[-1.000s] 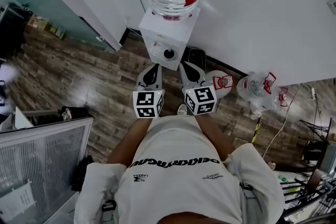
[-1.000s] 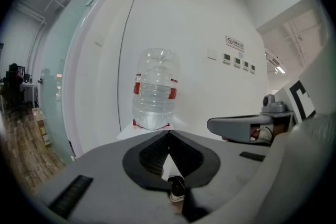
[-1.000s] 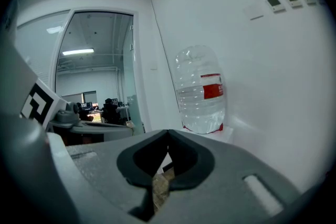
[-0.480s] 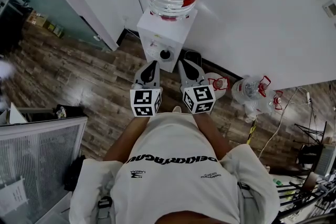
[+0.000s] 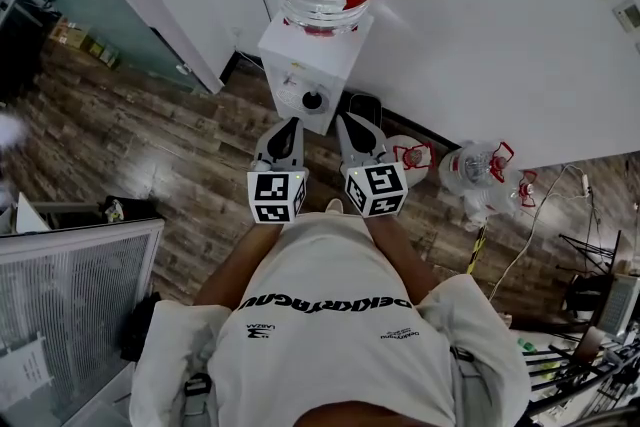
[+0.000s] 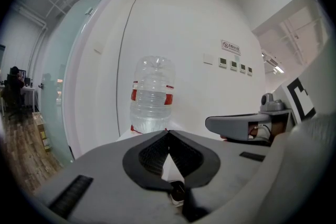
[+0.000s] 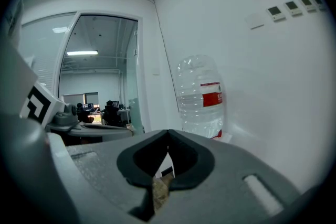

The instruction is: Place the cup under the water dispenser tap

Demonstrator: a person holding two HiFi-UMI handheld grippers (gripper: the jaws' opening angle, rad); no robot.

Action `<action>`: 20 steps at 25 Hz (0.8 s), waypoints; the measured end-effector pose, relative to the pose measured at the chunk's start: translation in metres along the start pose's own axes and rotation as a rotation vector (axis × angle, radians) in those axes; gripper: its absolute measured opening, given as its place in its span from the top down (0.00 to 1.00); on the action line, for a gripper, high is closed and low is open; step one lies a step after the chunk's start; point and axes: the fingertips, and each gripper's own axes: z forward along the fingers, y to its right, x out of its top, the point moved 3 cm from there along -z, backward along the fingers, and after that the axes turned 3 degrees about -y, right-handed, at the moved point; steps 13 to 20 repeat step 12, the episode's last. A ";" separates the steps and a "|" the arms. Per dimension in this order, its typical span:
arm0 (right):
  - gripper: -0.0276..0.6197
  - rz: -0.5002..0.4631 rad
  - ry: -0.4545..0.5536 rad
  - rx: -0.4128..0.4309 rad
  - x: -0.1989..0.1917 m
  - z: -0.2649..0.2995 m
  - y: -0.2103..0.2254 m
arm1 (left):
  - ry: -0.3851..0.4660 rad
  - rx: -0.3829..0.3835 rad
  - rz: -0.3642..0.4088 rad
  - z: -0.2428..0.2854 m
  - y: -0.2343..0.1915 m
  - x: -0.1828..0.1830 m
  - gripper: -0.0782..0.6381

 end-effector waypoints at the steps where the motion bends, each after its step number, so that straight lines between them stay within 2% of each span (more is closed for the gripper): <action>1: 0.96 0.000 0.001 0.000 0.000 0.000 0.000 | 0.002 -0.002 0.000 0.000 0.000 0.000 0.89; 20: 0.96 0.000 0.004 -0.002 -0.003 -0.003 -0.001 | 0.003 -0.022 0.007 -0.002 0.003 -0.003 0.89</action>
